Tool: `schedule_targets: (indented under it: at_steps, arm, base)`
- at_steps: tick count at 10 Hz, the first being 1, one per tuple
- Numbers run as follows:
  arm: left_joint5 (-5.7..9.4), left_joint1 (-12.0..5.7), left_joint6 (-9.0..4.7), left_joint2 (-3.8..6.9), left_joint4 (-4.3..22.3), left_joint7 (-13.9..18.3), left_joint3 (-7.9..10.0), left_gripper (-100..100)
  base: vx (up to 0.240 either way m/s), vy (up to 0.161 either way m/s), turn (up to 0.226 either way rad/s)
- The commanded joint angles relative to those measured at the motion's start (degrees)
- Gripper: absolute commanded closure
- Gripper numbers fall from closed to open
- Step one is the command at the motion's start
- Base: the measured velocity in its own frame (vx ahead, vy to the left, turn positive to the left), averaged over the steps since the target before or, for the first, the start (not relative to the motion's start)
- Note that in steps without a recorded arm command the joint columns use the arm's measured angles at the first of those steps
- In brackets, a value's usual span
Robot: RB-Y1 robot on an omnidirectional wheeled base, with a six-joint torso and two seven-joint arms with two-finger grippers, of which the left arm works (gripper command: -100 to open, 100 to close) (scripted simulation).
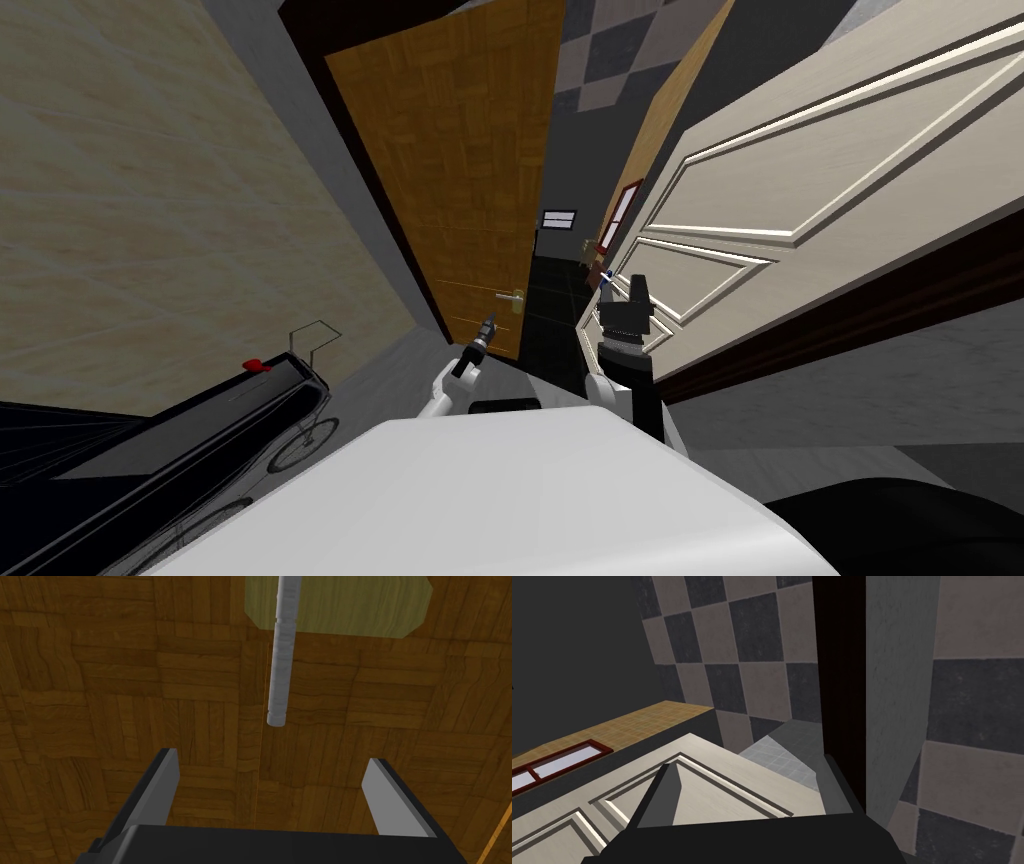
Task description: Push the door open
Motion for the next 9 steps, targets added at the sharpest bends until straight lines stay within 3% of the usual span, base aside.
schedule_targets:
  at_steps: [1, 9]
  arm:
    - [-0.01, -0.16, -0.12, -0.13, 0.32, -0.07, 0.21, -100]
    - [-0.09, -1.93, -1.55, -1.49, 4.06, -0.59, 2.17, -100]
  base:
    - [0.159, -0.082, -0.013]
    - [0.201, -0.083, -0.033]
